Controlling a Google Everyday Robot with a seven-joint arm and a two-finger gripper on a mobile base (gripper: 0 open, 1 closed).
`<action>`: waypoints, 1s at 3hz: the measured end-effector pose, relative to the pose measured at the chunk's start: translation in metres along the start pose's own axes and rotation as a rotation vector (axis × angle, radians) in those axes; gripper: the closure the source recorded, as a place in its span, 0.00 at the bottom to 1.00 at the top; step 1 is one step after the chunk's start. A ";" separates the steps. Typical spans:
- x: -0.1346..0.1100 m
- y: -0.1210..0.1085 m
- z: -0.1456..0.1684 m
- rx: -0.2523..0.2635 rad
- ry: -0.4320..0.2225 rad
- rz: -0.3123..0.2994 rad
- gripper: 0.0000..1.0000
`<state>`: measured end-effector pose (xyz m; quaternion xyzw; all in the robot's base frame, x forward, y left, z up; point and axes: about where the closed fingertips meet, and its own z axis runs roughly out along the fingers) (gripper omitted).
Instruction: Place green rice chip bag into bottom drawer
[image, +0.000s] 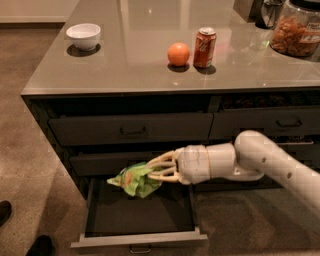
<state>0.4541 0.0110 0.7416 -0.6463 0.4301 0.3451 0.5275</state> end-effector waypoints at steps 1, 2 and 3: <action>0.054 0.037 0.037 -0.015 -0.029 0.041 1.00; 0.112 0.078 0.078 -0.013 -0.041 0.090 1.00; 0.152 0.110 0.111 -0.014 0.005 0.150 1.00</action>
Offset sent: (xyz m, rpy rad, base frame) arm -0.0416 0.0773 -0.2447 0.0426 0.1532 -0.0220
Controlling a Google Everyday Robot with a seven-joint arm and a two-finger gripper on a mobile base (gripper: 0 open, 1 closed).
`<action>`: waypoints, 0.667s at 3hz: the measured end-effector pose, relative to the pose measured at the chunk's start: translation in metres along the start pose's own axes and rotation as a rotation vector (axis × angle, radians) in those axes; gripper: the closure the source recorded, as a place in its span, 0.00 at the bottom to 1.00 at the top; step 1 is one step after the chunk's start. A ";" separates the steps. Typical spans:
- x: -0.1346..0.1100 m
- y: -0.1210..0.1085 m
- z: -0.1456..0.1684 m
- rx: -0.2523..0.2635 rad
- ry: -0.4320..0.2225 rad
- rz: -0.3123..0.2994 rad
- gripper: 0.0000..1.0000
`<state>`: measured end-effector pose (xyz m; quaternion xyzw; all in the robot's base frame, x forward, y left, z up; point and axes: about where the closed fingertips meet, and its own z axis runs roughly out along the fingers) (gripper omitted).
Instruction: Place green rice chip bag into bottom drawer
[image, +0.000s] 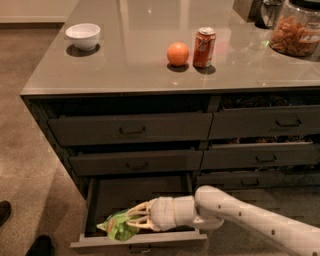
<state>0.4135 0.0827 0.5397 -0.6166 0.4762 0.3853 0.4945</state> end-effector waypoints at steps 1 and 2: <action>0.034 0.006 0.033 0.027 0.097 0.078 1.00; 0.070 -0.005 0.061 0.087 0.188 0.148 1.00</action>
Offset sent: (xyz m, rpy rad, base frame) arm 0.0691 0.0637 -0.1346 -0.2831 0.1633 -0.3637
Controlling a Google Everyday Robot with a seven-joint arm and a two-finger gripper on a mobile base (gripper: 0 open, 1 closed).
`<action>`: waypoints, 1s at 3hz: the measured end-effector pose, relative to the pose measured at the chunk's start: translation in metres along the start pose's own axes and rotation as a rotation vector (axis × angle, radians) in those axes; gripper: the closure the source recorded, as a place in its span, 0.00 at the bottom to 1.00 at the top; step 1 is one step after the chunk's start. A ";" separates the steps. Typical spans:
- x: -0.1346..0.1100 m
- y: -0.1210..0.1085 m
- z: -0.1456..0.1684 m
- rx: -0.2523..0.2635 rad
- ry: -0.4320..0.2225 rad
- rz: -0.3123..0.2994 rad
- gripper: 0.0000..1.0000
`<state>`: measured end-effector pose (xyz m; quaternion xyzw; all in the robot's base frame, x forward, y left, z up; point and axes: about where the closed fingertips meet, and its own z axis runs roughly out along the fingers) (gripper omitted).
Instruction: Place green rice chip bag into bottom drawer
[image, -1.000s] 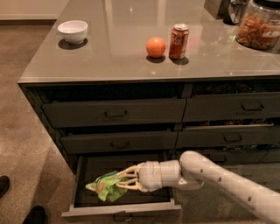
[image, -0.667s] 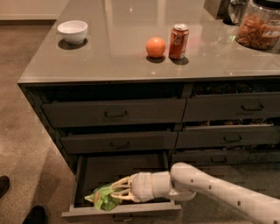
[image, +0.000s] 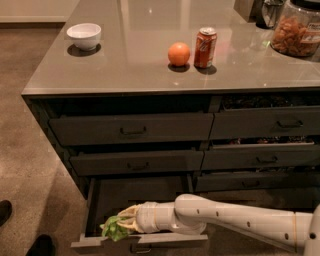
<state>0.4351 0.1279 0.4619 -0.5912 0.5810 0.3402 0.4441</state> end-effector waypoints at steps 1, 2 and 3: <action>0.007 -0.018 0.004 0.067 0.035 -0.004 1.00; 0.007 -0.018 0.004 0.067 0.035 -0.004 1.00; 0.006 -0.031 0.011 0.082 0.009 -0.043 1.00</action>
Offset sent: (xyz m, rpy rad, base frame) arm 0.0190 -0.0004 -0.0056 -0.0290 -0.0270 -0.0644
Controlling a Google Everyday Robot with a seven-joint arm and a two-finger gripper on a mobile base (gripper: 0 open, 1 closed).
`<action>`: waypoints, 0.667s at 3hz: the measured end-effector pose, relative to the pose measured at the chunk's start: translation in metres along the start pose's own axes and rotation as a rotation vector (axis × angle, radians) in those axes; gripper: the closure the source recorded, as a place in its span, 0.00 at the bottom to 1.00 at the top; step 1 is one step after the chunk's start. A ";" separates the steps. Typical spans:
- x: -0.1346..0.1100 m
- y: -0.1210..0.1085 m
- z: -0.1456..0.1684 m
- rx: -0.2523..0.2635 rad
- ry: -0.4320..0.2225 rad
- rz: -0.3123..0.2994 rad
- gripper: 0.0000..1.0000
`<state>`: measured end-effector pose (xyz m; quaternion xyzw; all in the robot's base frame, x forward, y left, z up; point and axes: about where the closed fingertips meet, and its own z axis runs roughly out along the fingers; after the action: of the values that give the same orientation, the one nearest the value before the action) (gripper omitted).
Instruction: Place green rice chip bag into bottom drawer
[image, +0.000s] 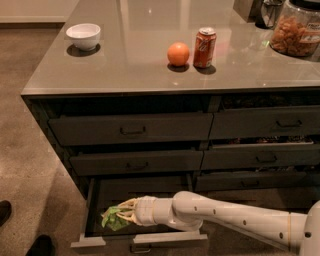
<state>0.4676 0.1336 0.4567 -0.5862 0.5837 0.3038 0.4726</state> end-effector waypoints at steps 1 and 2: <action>0.007 -0.026 0.020 -0.008 -0.019 -0.041 1.00; 0.026 -0.065 0.048 -0.032 0.011 -0.071 1.00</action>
Offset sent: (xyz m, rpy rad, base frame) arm 0.1345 0.0366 -0.0635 -0.0997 -0.0586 0.0923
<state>0.5435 0.1582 0.4287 -0.6157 0.5601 0.2931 0.4704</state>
